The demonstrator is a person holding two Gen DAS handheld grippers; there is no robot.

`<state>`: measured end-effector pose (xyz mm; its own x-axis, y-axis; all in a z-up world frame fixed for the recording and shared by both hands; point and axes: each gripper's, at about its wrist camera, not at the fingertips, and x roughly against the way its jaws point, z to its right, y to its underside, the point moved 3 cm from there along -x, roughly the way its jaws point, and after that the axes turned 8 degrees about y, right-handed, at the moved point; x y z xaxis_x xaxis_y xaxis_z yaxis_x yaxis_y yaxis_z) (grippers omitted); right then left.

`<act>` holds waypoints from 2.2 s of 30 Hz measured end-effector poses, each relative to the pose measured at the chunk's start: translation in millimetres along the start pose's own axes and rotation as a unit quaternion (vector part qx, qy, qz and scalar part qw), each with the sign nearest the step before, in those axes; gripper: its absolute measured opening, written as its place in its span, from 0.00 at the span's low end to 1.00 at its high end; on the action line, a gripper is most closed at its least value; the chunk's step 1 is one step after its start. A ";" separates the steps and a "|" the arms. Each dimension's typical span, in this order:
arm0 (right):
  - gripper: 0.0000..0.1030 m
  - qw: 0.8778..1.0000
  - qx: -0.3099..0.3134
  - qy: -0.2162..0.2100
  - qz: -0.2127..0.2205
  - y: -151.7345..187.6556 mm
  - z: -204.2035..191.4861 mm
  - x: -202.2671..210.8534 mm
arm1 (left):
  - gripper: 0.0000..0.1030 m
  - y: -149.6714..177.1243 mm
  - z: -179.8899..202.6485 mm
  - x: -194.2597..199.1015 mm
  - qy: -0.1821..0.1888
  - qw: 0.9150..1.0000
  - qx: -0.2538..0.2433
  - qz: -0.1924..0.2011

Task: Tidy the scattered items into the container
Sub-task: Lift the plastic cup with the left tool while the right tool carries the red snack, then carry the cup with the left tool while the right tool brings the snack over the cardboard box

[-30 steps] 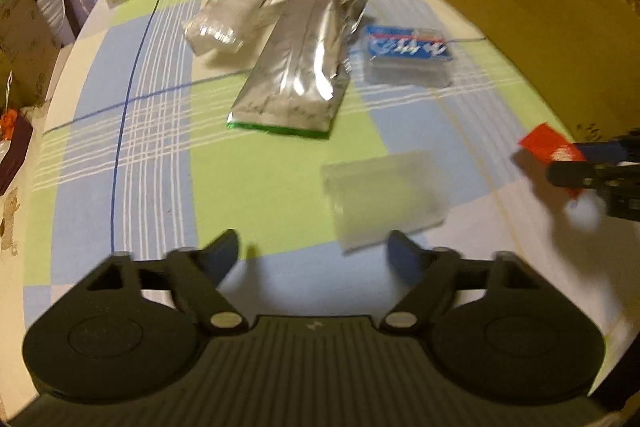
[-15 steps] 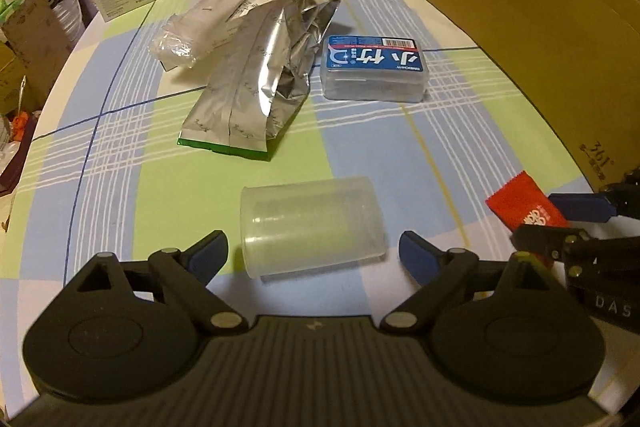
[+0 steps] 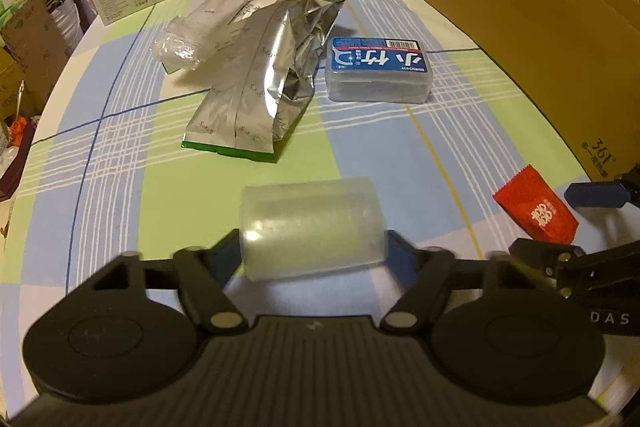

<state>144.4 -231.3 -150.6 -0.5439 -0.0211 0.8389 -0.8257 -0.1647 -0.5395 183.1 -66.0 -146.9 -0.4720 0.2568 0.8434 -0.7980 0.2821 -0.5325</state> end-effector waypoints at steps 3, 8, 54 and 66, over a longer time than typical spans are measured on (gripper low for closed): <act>0.43 1.000 0.008 0.005 0.004 -1.0 -0.8 2.9 | 0.67 0.6 1.0 4.3 0.007 1.000 -0.005 -0.001; 0.31 1.000 0.004 0.004 -0.003 -1.5 -0.5 8.7 | 0.66 3.8 2.9 18.3 0.009 1.000 -0.015 0.000; 0.31 0.982 -0.120 0.084 0.120 -41.9 197.7 165.0 | 0.66 -113.6 212.8 121.0 0.110 0.976 -0.133 0.130; 0.31 0.980 -0.136 0.084 0.117 -44.7 217.3 148.2 | 0.67 -134.9 228.3 94.8 0.111 0.976 -0.140 0.124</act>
<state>133.2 -441.3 13.5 -0.7216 0.1390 0.6782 -0.6719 0.0954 -0.7344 160.5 -290.7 21.3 -0.5204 0.5346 0.6659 -0.5203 0.4198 -0.7436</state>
